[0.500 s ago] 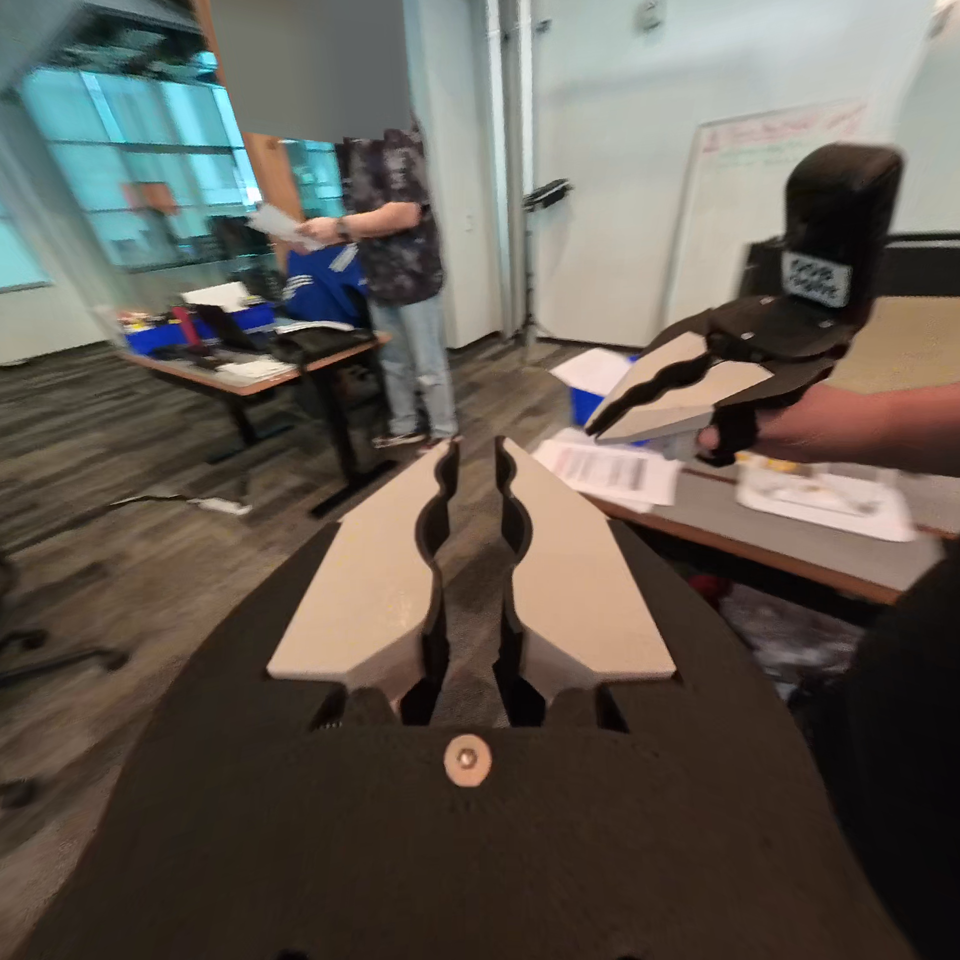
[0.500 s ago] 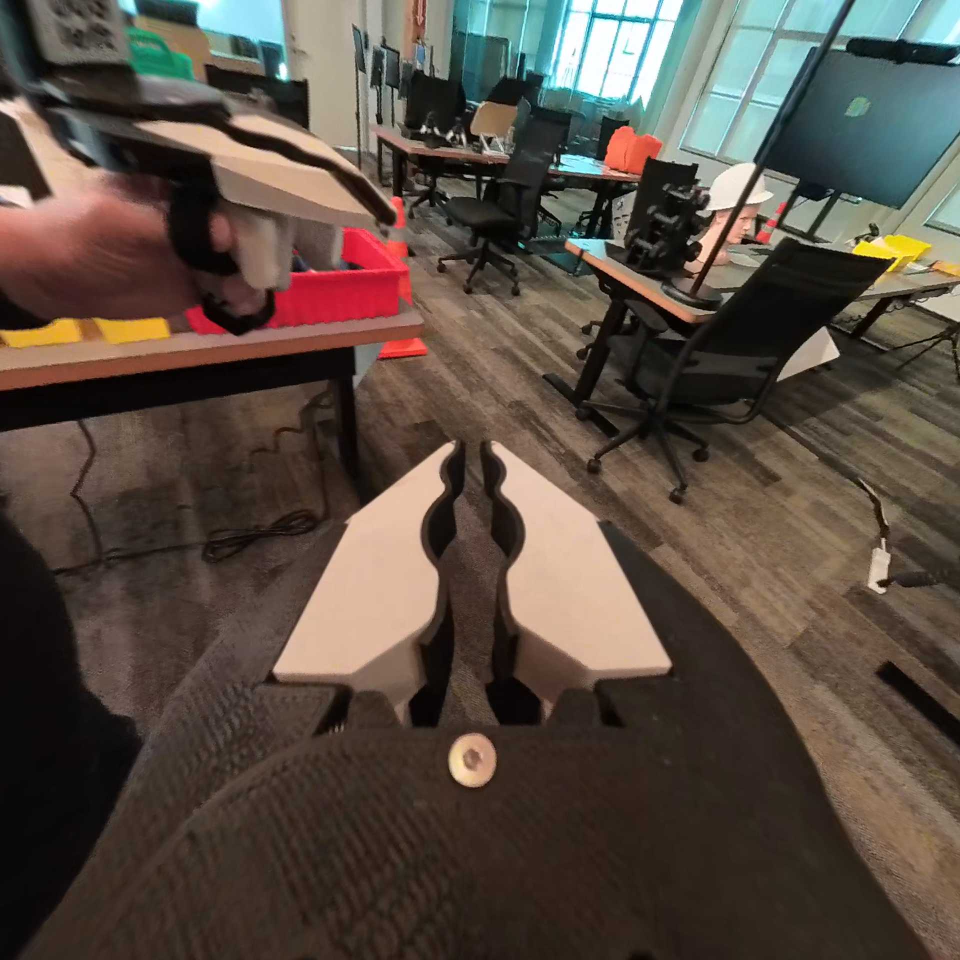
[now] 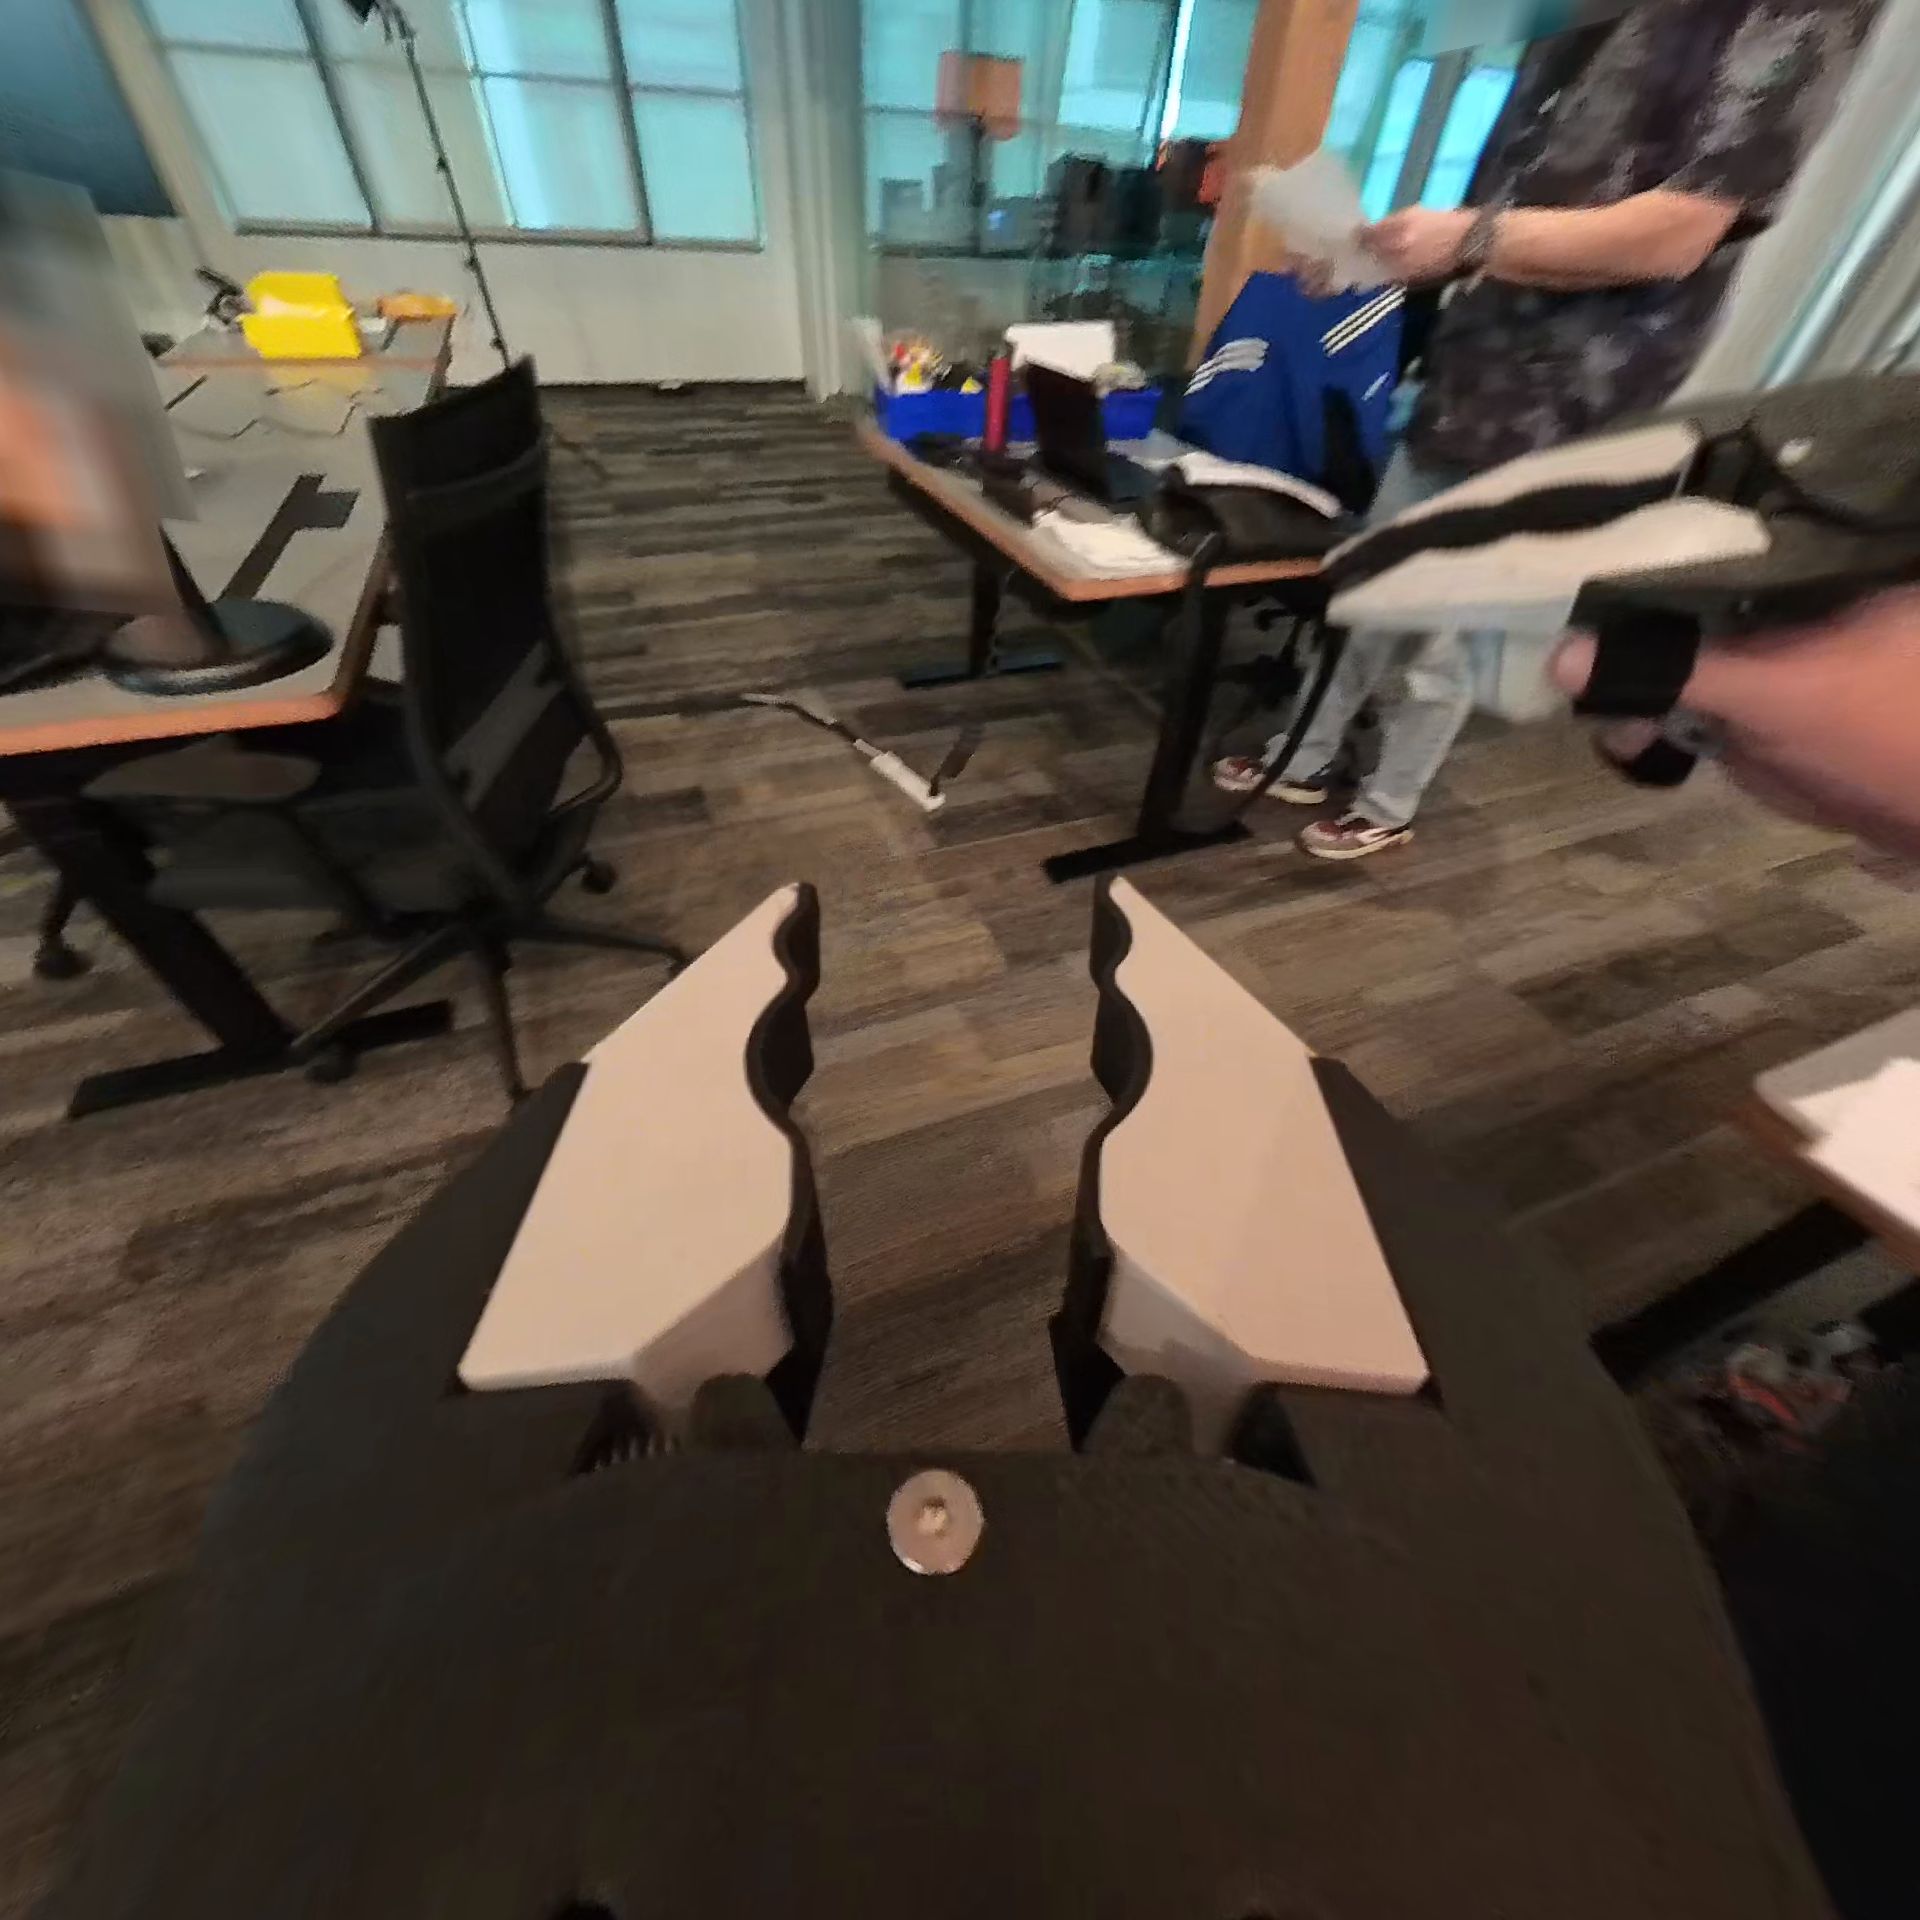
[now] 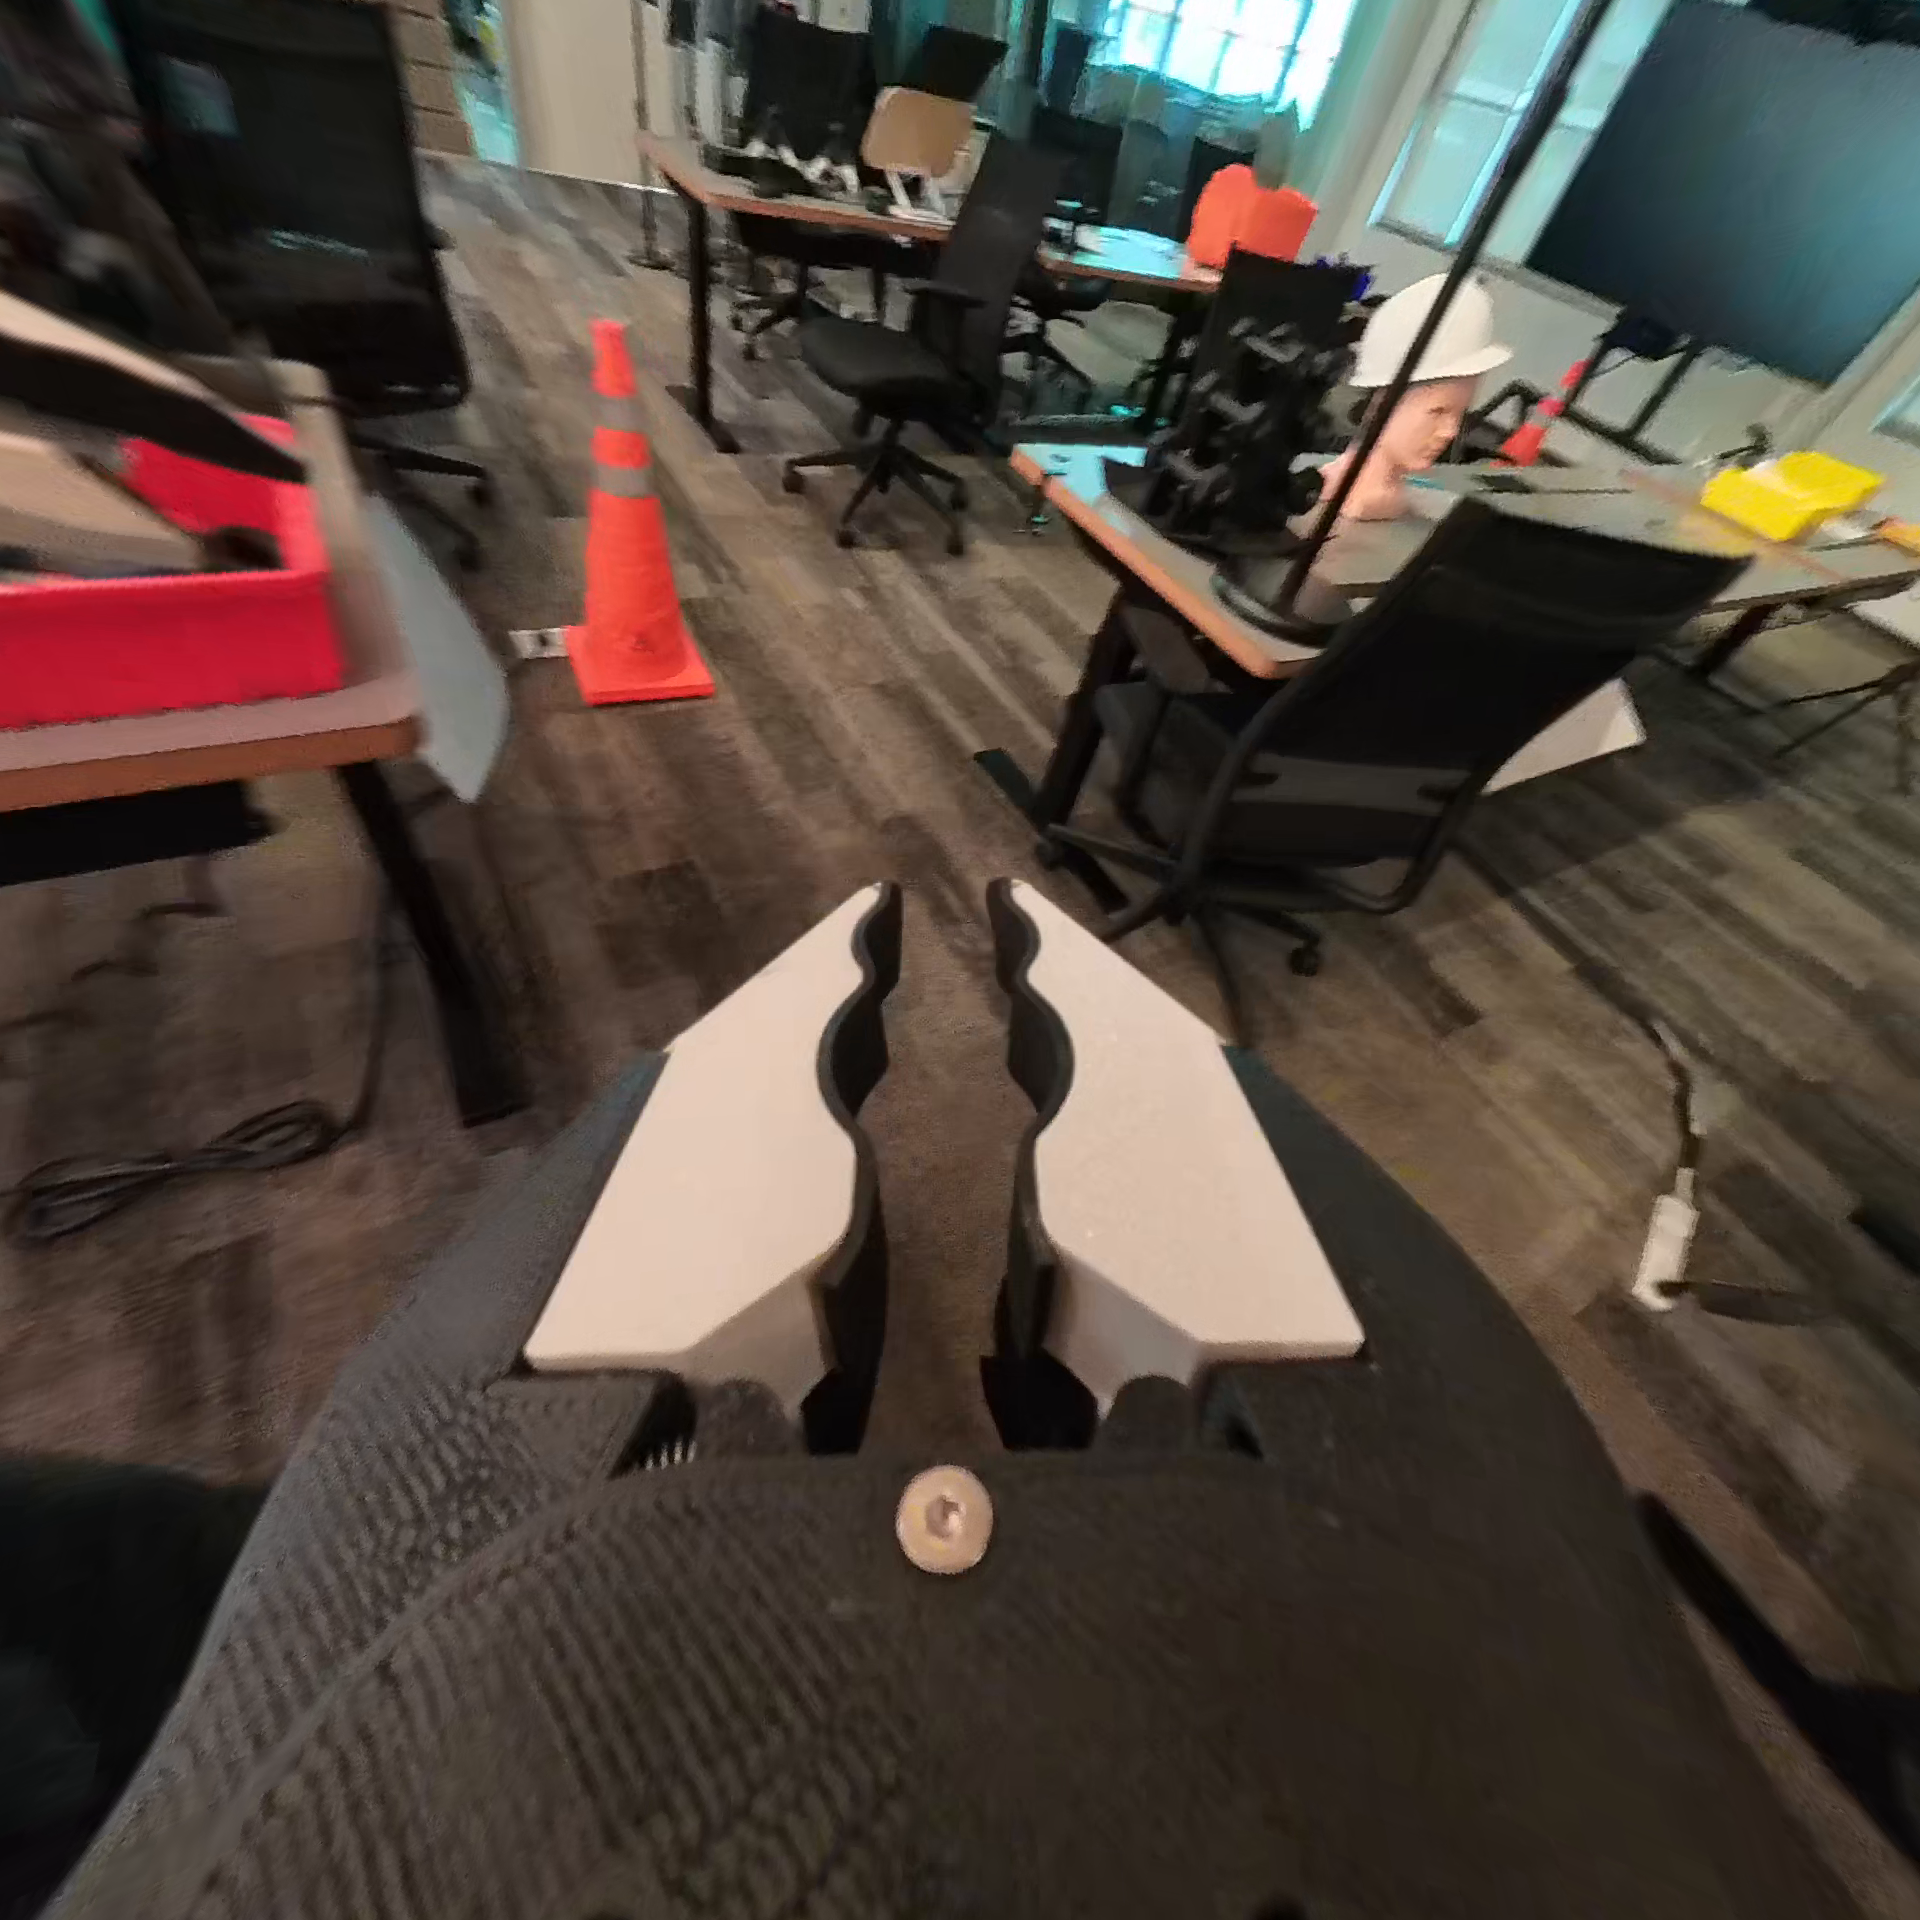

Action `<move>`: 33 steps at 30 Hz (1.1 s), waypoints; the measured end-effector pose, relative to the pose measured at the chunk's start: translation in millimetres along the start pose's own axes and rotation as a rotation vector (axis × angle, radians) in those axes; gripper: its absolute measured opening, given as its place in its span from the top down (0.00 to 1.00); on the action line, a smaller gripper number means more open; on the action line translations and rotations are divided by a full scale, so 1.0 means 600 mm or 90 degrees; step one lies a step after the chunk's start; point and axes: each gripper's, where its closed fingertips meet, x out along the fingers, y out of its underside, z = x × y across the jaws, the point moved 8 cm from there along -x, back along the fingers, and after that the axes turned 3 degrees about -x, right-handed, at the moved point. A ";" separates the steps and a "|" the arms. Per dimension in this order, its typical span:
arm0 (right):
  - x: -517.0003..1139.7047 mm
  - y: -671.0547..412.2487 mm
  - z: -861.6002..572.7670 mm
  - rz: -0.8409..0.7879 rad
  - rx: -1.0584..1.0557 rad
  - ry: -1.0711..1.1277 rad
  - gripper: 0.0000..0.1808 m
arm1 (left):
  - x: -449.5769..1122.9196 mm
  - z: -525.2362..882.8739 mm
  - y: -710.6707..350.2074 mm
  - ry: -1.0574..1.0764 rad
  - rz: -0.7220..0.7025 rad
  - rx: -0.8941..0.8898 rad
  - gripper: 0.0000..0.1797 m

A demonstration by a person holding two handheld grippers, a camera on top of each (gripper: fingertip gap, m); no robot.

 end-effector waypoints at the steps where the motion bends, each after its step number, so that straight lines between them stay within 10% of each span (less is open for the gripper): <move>1: 0.038 -0.003 -0.028 0.006 -0.012 0.017 0.90 | 0.022 0.035 0.002 -0.013 0.016 0.004 0.71; 12: 0.303 0.008 -0.332 0.166 0.039 0.255 0.74 | 0.421 0.331 -0.165 0.059 0.065 0.115 0.66; 33: 0.693 0.113 -1.193 0.291 0.020 0.269 0.72 | 1.414 0.508 -0.392 0.084 0.180 0.123 0.59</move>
